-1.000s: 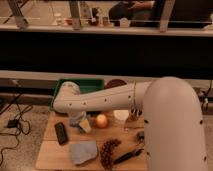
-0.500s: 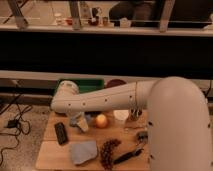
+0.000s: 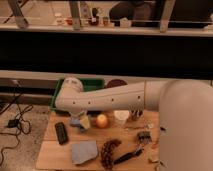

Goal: Place sponge in plastic cup

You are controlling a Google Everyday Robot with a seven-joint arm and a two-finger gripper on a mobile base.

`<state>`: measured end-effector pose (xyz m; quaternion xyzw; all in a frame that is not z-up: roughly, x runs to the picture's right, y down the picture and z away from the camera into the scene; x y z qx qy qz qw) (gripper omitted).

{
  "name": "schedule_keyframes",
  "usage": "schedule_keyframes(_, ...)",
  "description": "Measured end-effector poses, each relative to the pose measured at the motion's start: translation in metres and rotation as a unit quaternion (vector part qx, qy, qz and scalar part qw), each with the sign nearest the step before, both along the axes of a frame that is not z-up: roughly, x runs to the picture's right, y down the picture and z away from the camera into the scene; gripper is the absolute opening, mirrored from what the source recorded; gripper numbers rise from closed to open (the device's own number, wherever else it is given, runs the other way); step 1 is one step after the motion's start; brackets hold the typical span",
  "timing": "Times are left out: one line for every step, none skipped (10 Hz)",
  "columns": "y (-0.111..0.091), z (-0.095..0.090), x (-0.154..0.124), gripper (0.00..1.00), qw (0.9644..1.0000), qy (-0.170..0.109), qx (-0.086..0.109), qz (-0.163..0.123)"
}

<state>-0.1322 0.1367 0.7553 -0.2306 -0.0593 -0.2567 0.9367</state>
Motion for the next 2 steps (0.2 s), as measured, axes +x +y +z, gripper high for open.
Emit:
schedule_keyframes(-0.0005, 0.0007, 0.0031, 0.80, 1.0000, 0.002, 0.000, 0.002)
schedule_keyframes(-0.0005, 0.0005, 0.0026, 0.80, 1.0000, 0.002, 0.000, 0.002)
